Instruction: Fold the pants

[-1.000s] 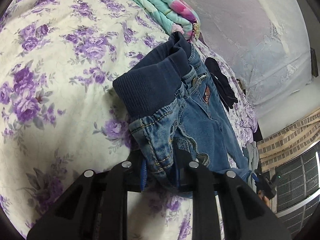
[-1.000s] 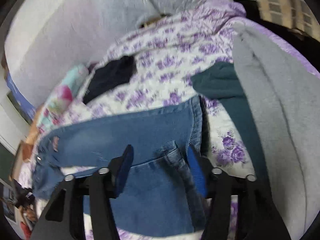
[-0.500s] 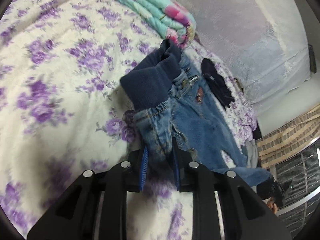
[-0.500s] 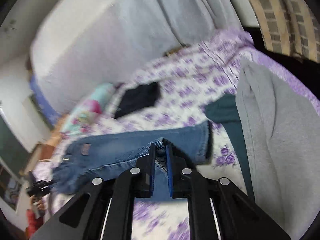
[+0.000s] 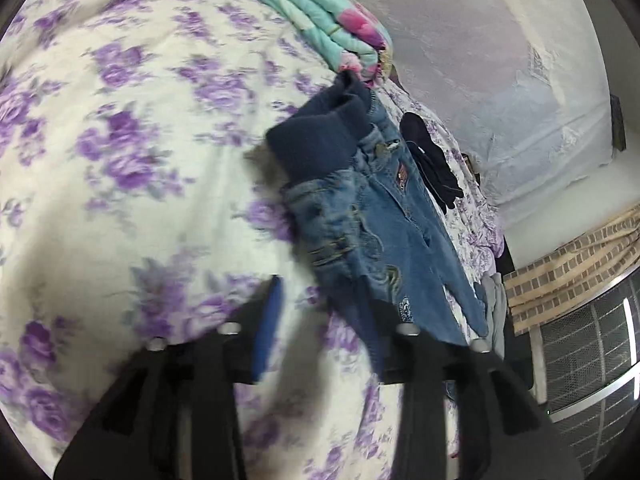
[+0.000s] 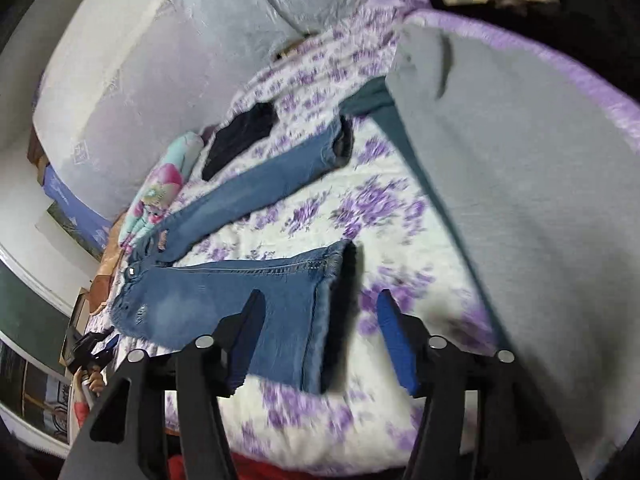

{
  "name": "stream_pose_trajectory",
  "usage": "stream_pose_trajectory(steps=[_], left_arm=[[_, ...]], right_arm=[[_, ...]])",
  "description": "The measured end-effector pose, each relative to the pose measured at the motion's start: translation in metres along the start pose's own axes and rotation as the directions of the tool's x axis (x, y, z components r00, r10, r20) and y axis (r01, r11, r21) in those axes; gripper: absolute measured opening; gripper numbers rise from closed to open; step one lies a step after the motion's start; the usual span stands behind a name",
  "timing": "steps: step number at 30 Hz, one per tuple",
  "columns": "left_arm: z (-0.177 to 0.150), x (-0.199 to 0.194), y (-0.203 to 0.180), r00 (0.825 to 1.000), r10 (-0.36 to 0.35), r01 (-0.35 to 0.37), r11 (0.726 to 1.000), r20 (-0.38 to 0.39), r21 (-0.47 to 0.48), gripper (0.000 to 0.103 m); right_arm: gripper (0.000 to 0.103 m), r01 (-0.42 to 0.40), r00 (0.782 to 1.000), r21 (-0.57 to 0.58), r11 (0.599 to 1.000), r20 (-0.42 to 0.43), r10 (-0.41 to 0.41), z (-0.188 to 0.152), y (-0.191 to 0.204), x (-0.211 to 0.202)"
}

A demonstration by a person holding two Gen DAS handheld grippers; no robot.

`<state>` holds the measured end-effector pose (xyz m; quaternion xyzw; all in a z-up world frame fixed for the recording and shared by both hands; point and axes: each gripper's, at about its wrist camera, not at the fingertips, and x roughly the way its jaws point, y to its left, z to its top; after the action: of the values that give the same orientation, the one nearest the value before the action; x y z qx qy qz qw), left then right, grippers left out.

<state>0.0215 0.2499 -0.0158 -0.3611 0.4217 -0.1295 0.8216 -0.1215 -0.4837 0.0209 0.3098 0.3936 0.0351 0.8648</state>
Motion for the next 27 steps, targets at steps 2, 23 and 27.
stream_pose_trajectory(steps=[2,23,27], left_arm=[[0.003,0.007,-0.006,1.0,0.019,-0.019,1.0,-0.006,0.012,0.046],[0.004,0.017,-0.034,0.999,-0.041,0.04,0.998,-0.006,-0.041,0.015],[-0.022,0.01,-0.02,0.998,-0.051,0.048,0.997,-0.046,-0.065,0.016]], right_arm=[[0.059,-0.028,0.998,0.053,0.998,-0.056,0.031,0.001,-0.004,0.029],[0.005,0.015,0.999,-0.037,0.999,0.033,-0.014,0.061,0.009,0.043],[0.006,0.063,0.998,-0.08,0.995,-0.008,-0.064,0.07,-0.011,0.037]])
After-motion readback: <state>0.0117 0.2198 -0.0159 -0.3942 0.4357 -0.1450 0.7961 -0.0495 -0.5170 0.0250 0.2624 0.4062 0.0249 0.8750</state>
